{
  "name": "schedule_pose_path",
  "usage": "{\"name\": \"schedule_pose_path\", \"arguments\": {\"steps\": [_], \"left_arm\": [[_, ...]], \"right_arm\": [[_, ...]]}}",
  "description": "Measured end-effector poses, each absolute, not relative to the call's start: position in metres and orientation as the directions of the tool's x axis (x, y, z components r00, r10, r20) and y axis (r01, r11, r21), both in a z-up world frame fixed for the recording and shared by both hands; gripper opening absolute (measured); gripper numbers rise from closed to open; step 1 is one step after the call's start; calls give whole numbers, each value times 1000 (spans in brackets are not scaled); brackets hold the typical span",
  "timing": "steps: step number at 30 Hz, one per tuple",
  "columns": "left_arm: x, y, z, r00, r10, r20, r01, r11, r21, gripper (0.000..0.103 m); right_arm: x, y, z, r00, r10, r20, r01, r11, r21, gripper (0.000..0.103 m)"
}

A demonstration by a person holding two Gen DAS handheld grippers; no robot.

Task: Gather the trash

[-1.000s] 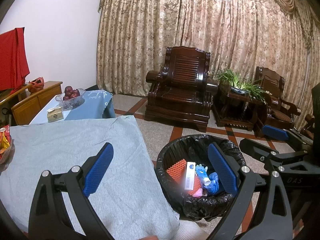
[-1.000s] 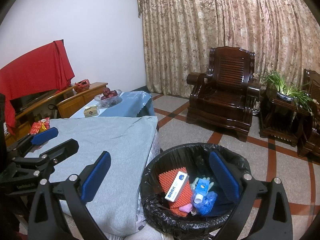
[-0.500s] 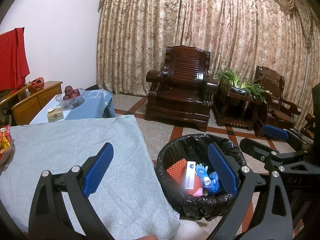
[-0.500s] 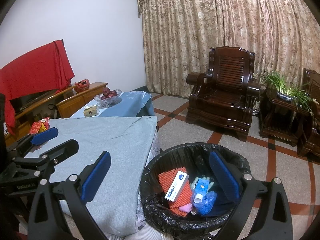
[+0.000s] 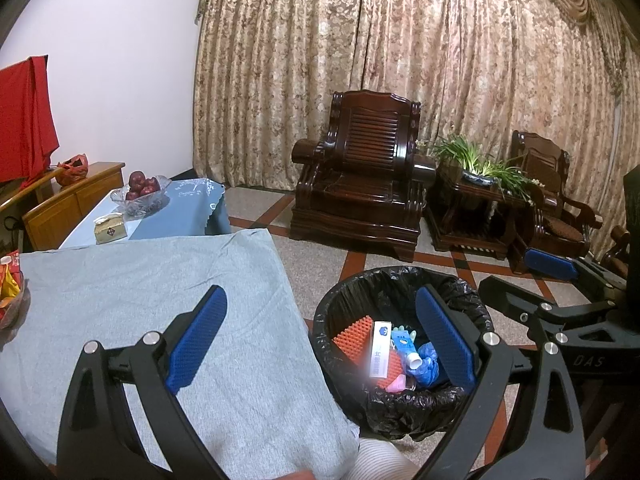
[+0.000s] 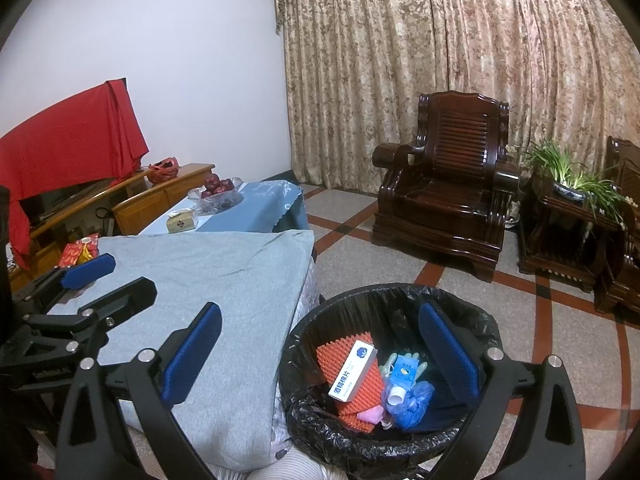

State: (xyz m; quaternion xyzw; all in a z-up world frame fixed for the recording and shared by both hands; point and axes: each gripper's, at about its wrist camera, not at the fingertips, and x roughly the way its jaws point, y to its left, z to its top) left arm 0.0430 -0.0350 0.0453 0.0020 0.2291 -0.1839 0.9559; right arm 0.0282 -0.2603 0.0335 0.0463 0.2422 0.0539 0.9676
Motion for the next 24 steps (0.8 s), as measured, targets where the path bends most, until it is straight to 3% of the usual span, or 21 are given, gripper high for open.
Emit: {"name": "schedule_pose_path", "arguments": {"steps": [24], "left_arm": [[43, -34, 48, 827, -348, -442, 352, 933, -77, 93]], "right_arm": [[25, -265, 27, 874, 127, -469, -80, 990, 117, 97]]}}
